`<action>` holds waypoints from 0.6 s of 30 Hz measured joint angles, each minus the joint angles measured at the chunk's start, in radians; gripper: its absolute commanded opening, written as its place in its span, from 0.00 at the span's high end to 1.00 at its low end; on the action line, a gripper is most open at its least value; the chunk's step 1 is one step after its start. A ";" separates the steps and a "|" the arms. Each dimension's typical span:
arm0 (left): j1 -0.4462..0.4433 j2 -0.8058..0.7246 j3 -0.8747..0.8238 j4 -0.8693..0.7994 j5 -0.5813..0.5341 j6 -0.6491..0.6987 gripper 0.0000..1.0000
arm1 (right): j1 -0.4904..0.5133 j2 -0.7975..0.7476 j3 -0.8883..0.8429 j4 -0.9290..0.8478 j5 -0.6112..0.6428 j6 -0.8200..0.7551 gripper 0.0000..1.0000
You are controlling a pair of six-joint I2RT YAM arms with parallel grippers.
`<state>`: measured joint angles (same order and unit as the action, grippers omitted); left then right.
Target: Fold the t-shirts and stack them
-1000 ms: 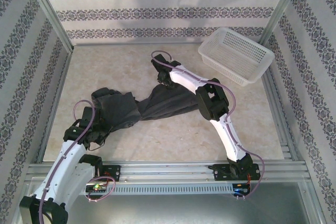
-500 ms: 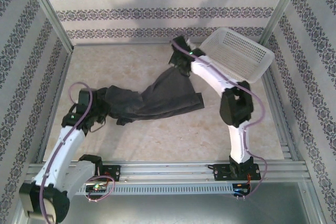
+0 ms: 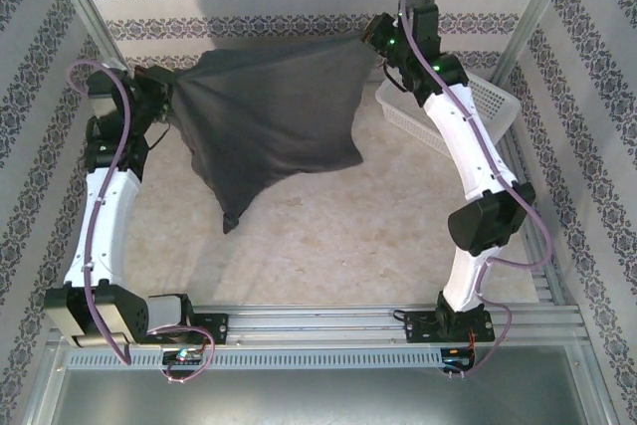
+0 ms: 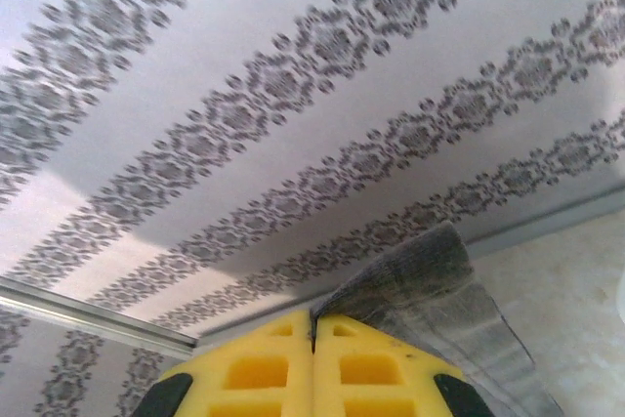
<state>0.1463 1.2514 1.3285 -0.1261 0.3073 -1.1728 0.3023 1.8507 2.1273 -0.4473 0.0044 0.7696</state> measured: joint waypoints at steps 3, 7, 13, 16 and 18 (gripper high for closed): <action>0.016 -0.041 0.000 0.032 0.005 -0.024 1.00 | -0.011 -0.063 -0.003 0.025 -0.021 -0.011 1.00; 0.025 -0.127 -0.003 0.064 0.002 -0.040 1.00 | -0.018 -0.196 -0.071 0.080 -0.040 -0.015 1.00; 0.026 -0.286 -0.029 0.117 -0.003 -0.048 1.00 | -0.042 -0.408 -0.238 0.163 -0.069 -0.014 1.00; 0.025 -0.332 -0.043 0.129 0.002 -0.060 1.00 | -0.064 -0.474 -0.306 0.187 -0.097 -0.010 1.00; 0.025 -0.340 -0.062 0.135 0.006 -0.068 1.00 | -0.072 -0.491 -0.330 0.195 -0.114 -0.006 1.00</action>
<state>0.1715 0.9112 1.2663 0.0086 0.3138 -1.2404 0.2306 1.3602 1.7973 -0.2523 -0.1097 0.7631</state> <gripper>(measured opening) 0.054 0.059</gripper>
